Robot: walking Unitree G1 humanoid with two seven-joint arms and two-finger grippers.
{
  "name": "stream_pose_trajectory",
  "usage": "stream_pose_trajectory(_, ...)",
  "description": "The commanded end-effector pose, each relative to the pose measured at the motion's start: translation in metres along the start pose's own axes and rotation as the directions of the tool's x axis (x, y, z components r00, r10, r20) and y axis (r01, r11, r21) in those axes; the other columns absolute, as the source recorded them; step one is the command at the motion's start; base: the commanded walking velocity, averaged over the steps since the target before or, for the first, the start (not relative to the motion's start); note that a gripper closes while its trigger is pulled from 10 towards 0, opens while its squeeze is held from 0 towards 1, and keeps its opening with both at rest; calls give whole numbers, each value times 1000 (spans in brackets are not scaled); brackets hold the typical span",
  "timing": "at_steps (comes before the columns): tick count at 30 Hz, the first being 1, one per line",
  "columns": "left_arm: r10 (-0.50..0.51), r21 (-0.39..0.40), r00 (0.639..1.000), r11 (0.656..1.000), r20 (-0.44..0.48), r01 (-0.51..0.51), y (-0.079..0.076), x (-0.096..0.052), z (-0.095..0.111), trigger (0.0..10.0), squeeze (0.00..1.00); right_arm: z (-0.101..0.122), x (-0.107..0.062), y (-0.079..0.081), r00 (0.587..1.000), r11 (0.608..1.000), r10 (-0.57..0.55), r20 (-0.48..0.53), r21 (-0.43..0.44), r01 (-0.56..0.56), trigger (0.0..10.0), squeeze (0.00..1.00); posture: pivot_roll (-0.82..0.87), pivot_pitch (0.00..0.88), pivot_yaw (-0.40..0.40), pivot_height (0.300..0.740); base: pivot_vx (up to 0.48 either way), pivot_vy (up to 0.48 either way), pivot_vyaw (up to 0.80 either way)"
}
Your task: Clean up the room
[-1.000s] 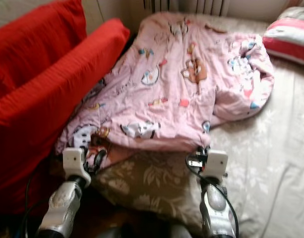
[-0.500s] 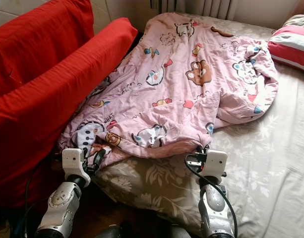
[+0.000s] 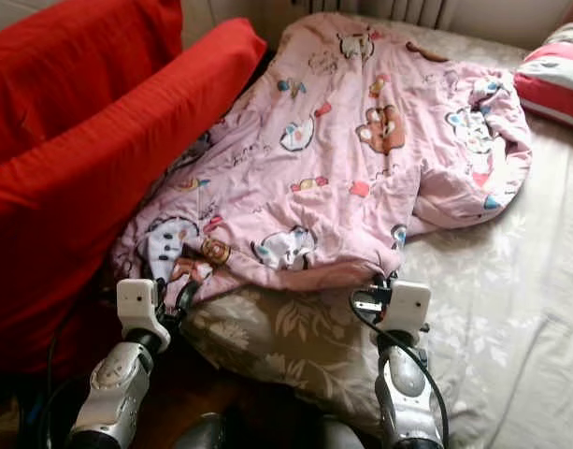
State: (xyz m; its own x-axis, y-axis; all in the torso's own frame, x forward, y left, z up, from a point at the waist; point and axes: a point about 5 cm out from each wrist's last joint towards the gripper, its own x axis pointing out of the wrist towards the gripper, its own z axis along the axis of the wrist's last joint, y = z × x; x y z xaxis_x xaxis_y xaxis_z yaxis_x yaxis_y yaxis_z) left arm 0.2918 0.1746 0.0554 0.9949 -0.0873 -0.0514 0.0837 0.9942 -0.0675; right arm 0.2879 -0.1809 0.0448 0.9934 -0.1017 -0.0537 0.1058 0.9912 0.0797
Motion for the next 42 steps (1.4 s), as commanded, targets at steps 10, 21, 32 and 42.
stream_pose_trajectory(10,8,0,1000,1000,-16,-8,4,-5,-5,10000,0,-2,-1,-1,1000,1000,-18,-1,-4,18,10000,0,-36,220,54,740,-267,0,0)
stream_pose_trajectory(21,7,1,1000,1000,-18,-7,4,-5,-5,10000,0,3,-1,-3,999,1000,-28,31,1,28,10000,0,-38,220,54,740,-270,0,0)
stream_pose_trajectory(32,9,3,1000,1000,-22,-9,4,-6,-6,10000,0,8,-1,-3,997,999,-35,71,-5,36,10000,0,-38,219,54,740,-269,0,0)
stream_pose_trajectory(42,8,2,1000,1000,-23,-8,4,-5,-6,10000,0,26,0,-8,978,994,-96,184,-42,105,10000,0,-39,216,55,740,-267,0,0)
